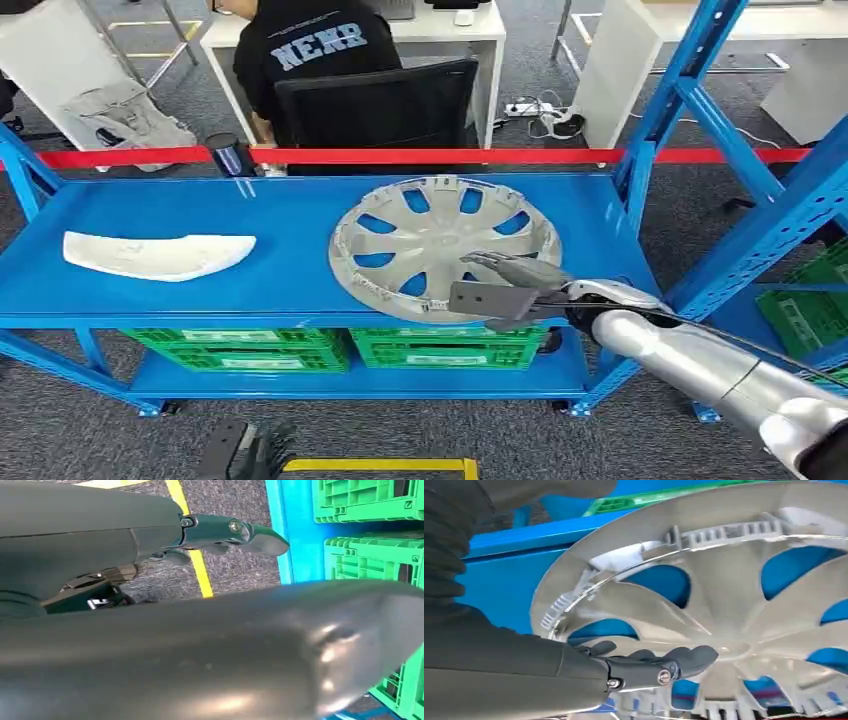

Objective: Take the parts from the cabinet and place them on the table.

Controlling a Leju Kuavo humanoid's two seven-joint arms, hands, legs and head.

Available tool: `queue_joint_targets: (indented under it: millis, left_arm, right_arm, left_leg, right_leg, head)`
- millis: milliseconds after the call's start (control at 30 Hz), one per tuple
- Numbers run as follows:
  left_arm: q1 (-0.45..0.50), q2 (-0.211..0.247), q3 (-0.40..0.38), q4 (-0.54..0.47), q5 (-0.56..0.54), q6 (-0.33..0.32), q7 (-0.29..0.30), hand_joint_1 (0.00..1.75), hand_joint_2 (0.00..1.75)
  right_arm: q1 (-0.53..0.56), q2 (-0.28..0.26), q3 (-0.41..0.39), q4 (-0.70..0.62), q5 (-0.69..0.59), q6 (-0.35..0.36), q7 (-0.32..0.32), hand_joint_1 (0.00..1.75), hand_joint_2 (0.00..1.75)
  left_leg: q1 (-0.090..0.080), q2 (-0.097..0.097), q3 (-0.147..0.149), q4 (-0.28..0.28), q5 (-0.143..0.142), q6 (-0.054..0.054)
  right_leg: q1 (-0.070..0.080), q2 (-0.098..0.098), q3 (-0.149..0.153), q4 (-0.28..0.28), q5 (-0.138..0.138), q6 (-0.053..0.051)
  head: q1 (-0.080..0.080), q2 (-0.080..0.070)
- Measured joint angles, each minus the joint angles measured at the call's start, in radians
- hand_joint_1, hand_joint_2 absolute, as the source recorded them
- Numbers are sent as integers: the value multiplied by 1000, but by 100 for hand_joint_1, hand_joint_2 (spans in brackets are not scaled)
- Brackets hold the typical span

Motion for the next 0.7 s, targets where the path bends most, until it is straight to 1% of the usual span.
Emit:
queue_joint_targets:
  millis: [367, 433, 467, 500, 533, 567, 600, 667, 700]
  left_arm:
    - [2, 0, -9, 2, 9, -2, 0, 0, 0]
    - [2, 0, -9, 2, 9, -2, 0, 0, 0]
    - [2, 0, -10, 2, 9, -2, 0, 0, 0]
    - [2, 0, -10, 2, 10, -4, 0, 0, 0]
    - [2, 0, -11, 2, 10, -5, -1, 0, 0]
    - [2, 0, -13, 2, 11, -7, -1, 0, 0]
    - [2, 0, -15, 3, 12, -10, -2, 0, 0]
    - [1, 1, -15, 3, 15, -11, -3, 0, 0]
    - [1, 1, -16, 3, 16, -12, -4, 0, 0]
  right_arm:
    - [1, -18, 8, 48, -7, -3, 6, 2, 175]
    - [1, -20, 8, 53, -11, -3, 15, 14, 175]
    - [1, -21, 8, 53, -14, -3, 17, 31, 175]
    - [1, -21, 8, 54, -18, -3, 22, 40, 175]
    - [1, -22, 7, 57, -20, -2, 28, 52, 175]
    - [1, -24, 7, 60, -22, -1, 33, 72, 175]
    - [1, -25, 6, 61, -24, -1, 35, 75, 175]
    - [1, -30, 5, 62, -27, -1, 37, 75, 175]
    - [2, -32, 2, 64, -29, -3, 42, 86, 175]
  left_leg:
    - [0, 0, 0, 0, 0, 0]
    - [0, 0, 0, 0, 0, 0]
    - [0, 0, 0, 0, 0, 0]
    - [0, 0, 0, 0, 0, 0]
    - [0, 0, 0, 0, 0, 0]
    - [0, 0, 0, 0, 0, 0]
    - [0, 0, 0, 0, 0, 0]
    - [0, 0, 0, 0, 0, 0]
    - [0, 0, 0, 0, 0, 0]
  right_leg:
    - [0, 0, 0, -1, 0, 0]
    - [0, 0, 0, -1, 0, 0]
    - [0, 0, 0, -1, 0, 0]
    - [0, 0, 0, -1, 0, 0]
    - [0, 0, 0, -1, 0, 0]
    - [0, 0, 0, -1, 0, 0]
    - [0, 0, 0, -1, 0, 0]
    - [0, 0, 0, -1, 0, 0]
    - [0, 0, 0, -1, 0, 0]
  head:
    - [0, 0]
    - [0, 0]
    - [0, 0]
    - [0, 0]
    - [0, 0]
    - [0, 0]
    - [0, 0]
    - [0, 0]
    - [0, 0]
